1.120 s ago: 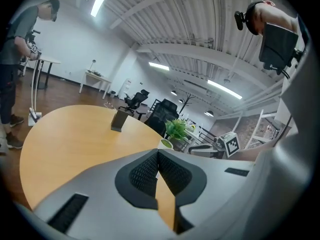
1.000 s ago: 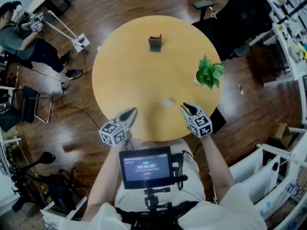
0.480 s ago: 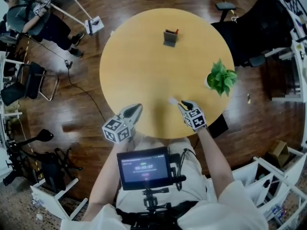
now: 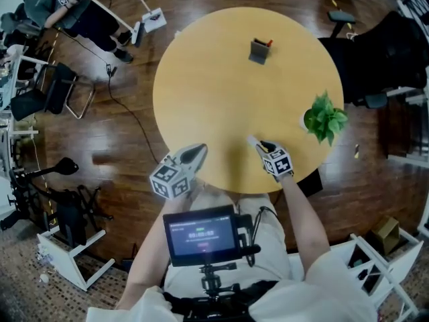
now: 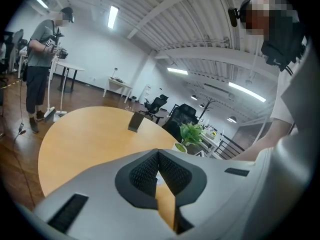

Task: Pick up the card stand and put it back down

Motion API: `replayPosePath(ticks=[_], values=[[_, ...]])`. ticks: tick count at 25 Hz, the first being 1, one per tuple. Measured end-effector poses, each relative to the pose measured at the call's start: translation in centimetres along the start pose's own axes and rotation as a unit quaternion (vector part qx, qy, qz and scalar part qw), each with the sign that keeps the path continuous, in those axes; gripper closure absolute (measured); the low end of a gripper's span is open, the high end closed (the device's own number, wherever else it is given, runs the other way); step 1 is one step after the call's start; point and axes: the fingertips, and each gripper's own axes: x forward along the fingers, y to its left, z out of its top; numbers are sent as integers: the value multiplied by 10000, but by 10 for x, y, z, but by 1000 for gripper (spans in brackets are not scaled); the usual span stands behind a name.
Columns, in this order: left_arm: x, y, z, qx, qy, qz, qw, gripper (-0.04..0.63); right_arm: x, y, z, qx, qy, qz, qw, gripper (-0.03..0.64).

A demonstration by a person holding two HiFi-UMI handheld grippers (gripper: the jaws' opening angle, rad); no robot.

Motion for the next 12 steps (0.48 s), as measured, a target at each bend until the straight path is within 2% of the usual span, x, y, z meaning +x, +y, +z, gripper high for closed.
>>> replayPosePath(ticks=[4, 9, 12], values=[[-7, 2, -1, -45, -9, 97, 9999, 595, 9, 4, -5, -17, 112, 93, 9999, 514], [-11, 2, 1, 6, 6, 155, 9999, 595, 12, 4, -5, -43, 21, 76, 10000, 580], [-13, 1, 6, 61, -29, 142, 9999, 595, 9, 5, -4, -71, -107, 56, 9999, 592]])
